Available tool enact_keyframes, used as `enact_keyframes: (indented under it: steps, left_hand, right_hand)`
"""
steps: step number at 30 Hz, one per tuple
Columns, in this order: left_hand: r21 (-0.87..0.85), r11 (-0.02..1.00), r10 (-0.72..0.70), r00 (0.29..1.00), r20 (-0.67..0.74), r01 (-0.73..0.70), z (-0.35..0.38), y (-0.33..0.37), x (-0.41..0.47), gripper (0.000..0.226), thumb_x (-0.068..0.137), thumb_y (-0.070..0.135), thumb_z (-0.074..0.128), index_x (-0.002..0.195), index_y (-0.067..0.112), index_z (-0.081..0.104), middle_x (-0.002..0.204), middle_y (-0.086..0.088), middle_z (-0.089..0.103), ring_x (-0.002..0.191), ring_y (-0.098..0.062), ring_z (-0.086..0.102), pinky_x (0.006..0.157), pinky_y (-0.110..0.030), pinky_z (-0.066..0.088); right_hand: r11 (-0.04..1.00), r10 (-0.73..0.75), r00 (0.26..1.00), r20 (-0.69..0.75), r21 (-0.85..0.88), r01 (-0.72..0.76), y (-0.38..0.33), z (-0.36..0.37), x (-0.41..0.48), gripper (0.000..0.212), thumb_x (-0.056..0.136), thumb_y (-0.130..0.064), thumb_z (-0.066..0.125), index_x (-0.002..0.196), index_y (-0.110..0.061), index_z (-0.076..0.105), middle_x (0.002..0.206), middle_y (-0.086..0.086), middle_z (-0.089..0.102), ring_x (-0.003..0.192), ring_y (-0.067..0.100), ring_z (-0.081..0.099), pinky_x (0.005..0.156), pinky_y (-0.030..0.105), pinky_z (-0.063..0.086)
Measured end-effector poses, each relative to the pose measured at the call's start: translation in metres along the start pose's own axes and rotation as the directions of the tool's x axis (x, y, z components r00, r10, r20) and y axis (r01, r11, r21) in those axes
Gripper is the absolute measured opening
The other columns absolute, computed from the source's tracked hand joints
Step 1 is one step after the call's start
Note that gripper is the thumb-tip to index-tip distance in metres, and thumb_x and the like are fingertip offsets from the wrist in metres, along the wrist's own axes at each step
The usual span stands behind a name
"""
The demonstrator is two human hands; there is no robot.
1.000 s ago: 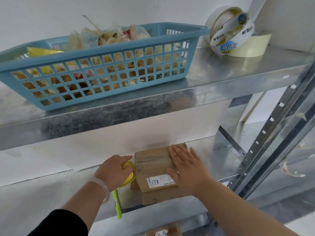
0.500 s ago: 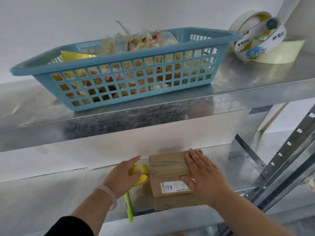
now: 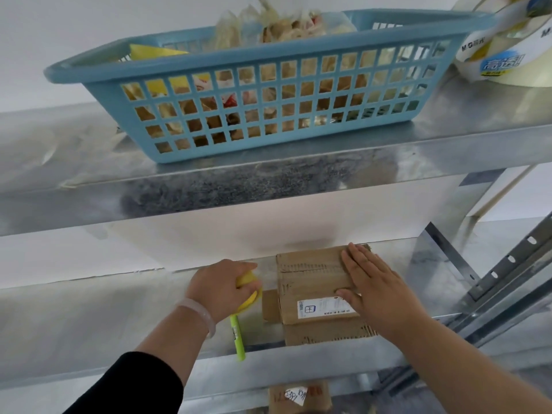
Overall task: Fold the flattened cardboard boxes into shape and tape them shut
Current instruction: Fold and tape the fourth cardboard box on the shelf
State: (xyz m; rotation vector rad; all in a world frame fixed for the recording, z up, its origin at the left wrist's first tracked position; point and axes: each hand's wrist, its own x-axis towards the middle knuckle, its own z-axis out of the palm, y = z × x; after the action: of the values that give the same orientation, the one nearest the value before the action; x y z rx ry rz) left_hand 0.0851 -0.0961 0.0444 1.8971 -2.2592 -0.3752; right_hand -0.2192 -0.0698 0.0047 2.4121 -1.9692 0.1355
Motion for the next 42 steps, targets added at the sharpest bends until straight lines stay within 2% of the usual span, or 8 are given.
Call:
enact_keyframes:
  steps: [5,10,14,18,26,30,34,42]
  left_hand:
    - [0.182,0.981,0.055,0.996,0.068,-0.066,-0.005,0.001,0.006,0.054,0.092,0.061,0.042,0.142,0.043,0.038,0.102,0.009,0.052,0.107,-0.015,0.056,0.095,-0.032,0.043]
    - [0.211,0.973,0.061,0.987,0.149,-0.092,-0.001,-0.001,0.01,0.058,0.093,0.061,0.039,0.147,0.041,0.031,0.122,0.005,0.053,0.116,-0.017,0.053,0.098,-0.032,0.041]
    - [0.246,0.963,0.066,0.982,0.177,-0.109,-0.001,-0.002,0.014,0.058,0.094,0.061,0.038,0.147,0.04,0.031,0.126,0.004,0.053,0.118,-0.018,0.052,0.1,-0.033,0.042]
    - [0.249,0.963,0.047,0.977,0.206,-0.099,0.007,0.003,0.014,0.056,0.095,0.059,0.037,0.147,0.039,0.033,0.125,0.003,0.054,0.118,-0.02,0.053,0.098,-0.034,0.044]
    - [0.382,0.915,0.064,0.98,0.187,-0.133,0.02,0.028,0.019,0.051,0.097,0.056,0.033,0.145,0.038,0.036,0.103,0.003,0.057,0.094,-0.021,0.063,0.081,-0.036,0.053]
    - [0.404,0.902,0.085,0.981,0.176,-0.151,0.027,0.032,0.018,0.052,0.097,0.054,0.031,0.146,0.034,0.033,0.101,0.002,0.056,0.092,-0.021,0.062,0.077,-0.035,0.052]
    - [0.359,0.924,0.076,0.985,0.155,-0.128,0.035,0.028,0.014,0.057,0.099,0.053,0.028,0.151,0.031,0.023,0.105,0.002,0.055,0.095,-0.021,0.061,0.08,-0.035,0.05]
    - [0.187,0.981,0.045,0.996,0.081,-0.059,0.041,0.007,0.0,0.061,0.1,0.053,0.026,0.154,0.03,0.009,0.122,0.006,0.051,0.109,-0.016,0.053,0.092,-0.031,0.046]
  right_hand:
    - [0.999,-0.018,1.0,-0.021,0.032,0.018,0.003,0.003,0.001,0.093,0.093,-0.072,0.001,0.146,-0.008,0.043,0.153,0.009,0.041,0.142,0.025,0.038,0.114,0.043,0.03]
    - [0.995,-0.05,0.998,-0.029,0.086,0.052,0.005,0.005,0.001,0.105,0.081,-0.079,-0.013,0.154,-0.014,0.025,0.161,0.002,0.018,0.15,0.019,0.016,0.121,0.036,0.013]
    - [0.998,-0.017,0.999,-0.032,0.058,0.019,0.003,0.003,0.001,0.09,0.095,-0.07,0.005,0.144,-0.008,0.047,0.15,0.01,0.045,0.139,0.027,0.042,0.11,0.046,0.036]
    - [0.999,0.005,0.999,-0.033,0.038,-0.003,0.0,0.003,-0.001,0.085,0.098,-0.066,0.008,0.139,-0.006,0.053,0.144,0.011,0.052,0.133,0.028,0.05,0.106,0.045,0.04]
    - [0.999,-0.005,0.999,-0.046,0.044,0.007,0.001,0.004,-0.002,0.086,0.096,-0.069,0.008,0.145,-0.009,0.045,0.151,0.009,0.043,0.14,0.025,0.04,0.111,0.045,0.035]
    - [0.998,-0.014,0.998,-0.057,0.063,0.018,0.001,0.004,-0.003,0.091,0.092,-0.072,0.0,0.152,-0.012,0.032,0.158,0.005,0.029,0.147,0.02,0.025,0.117,0.042,0.023]
    - [0.998,0.01,0.999,-0.036,0.056,-0.008,-0.001,0.001,-0.003,0.088,0.094,-0.07,0.003,0.149,-0.01,0.039,0.155,0.007,0.038,0.143,0.023,0.035,0.114,0.041,0.027]
    - [0.998,0.007,1.0,-0.024,0.061,-0.005,0.0,0.003,-0.004,0.087,0.094,-0.069,0.004,0.149,-0.01,0.038,0.155,0.007,0.037,0.144,0.023,0.034,0.114,0.043,0.029]
